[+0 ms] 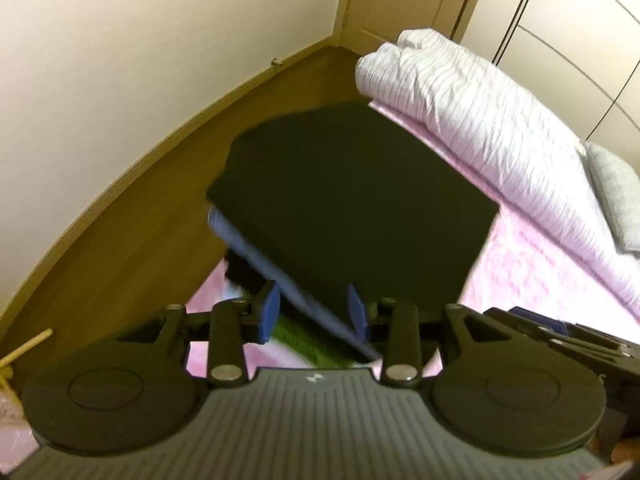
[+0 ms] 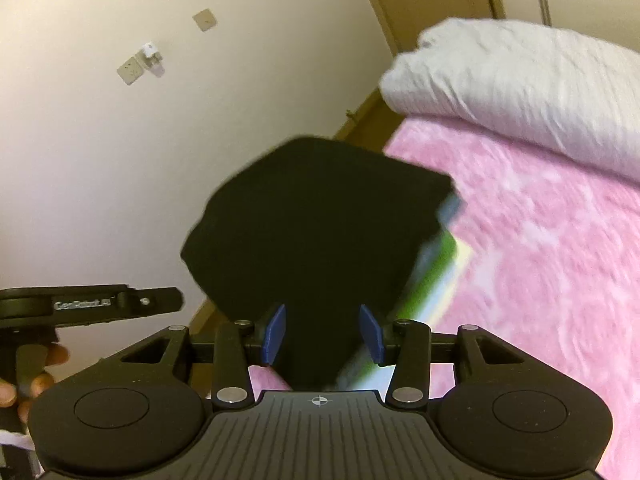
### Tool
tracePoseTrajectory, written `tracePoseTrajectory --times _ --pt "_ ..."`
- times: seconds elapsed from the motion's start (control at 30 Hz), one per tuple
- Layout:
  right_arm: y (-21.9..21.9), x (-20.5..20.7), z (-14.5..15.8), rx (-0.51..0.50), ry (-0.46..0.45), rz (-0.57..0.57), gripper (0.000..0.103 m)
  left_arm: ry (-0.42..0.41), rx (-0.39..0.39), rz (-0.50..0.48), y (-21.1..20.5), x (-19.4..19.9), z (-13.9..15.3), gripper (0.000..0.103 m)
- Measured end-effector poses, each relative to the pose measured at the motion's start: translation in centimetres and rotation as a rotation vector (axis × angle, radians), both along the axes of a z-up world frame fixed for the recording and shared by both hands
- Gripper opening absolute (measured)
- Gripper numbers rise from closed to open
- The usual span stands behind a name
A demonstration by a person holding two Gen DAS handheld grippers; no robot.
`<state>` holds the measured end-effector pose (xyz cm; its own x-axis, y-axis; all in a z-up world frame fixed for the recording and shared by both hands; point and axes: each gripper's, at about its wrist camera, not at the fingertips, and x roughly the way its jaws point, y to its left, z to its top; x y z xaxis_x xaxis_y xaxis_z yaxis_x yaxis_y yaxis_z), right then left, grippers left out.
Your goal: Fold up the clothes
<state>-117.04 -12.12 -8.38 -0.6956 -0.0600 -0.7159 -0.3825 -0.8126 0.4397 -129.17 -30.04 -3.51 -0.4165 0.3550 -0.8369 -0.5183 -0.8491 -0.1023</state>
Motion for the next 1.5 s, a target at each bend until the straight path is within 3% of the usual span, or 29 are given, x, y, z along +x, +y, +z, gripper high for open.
tracePoseTrajectory --times 0.13,0.43,0.57,0.7,0.8,0.87,1.0,1.23,1.5 --pt "-0.4 3.5 0.5 -0.019 -0.025 0.007 0.045 0.017 -0.042 0.027 -0.7 5.3 0.3 0.034" --pt "-0.8 12.3 6.0 0.201 0.123 0.137 0.045 0.134 -0.014 0.074 -1.2 16.9 2.4 0.034" --pt "-0.1 16.2 7.4 0.168 0.129 0.179 0.045 0.164 0.004 0.141 -1.1 21.3 3.1 0.034" --pt "0.5 20.0 8.0 0.154 0.128 0.204 0.045 0.134 0.071 0.217 -1.7 25.7 3.4 0.034" --pt "1.6 23.5 8.4 0.086 0.149 0.197 0.045 0.117 0.1 0.241 -1.8 29.0 3.5 0.034" --pt "2.1 25.5 8.9 0.065 0.155 0.192 0.045 0.121 0.095 0.258 -1.5 31.2 3.7 0.034" --pt "2.3 28.6 9.6 0.12 0.16 0.235 0.045 0.125 0.048 0.283 -0.5 35.1 3.8 0.034" --pt "2.1 31.9 8.8 0.114 0.105 0.313 0.045 0.1 0.018 0.312 0.3 39.7 2.9 0.034" --pt "1.8 31.5 7.2 0.172 -0.033 0.354 0.045 0.049 0.037 0.34 0.0 41.0 0.9 0.034"
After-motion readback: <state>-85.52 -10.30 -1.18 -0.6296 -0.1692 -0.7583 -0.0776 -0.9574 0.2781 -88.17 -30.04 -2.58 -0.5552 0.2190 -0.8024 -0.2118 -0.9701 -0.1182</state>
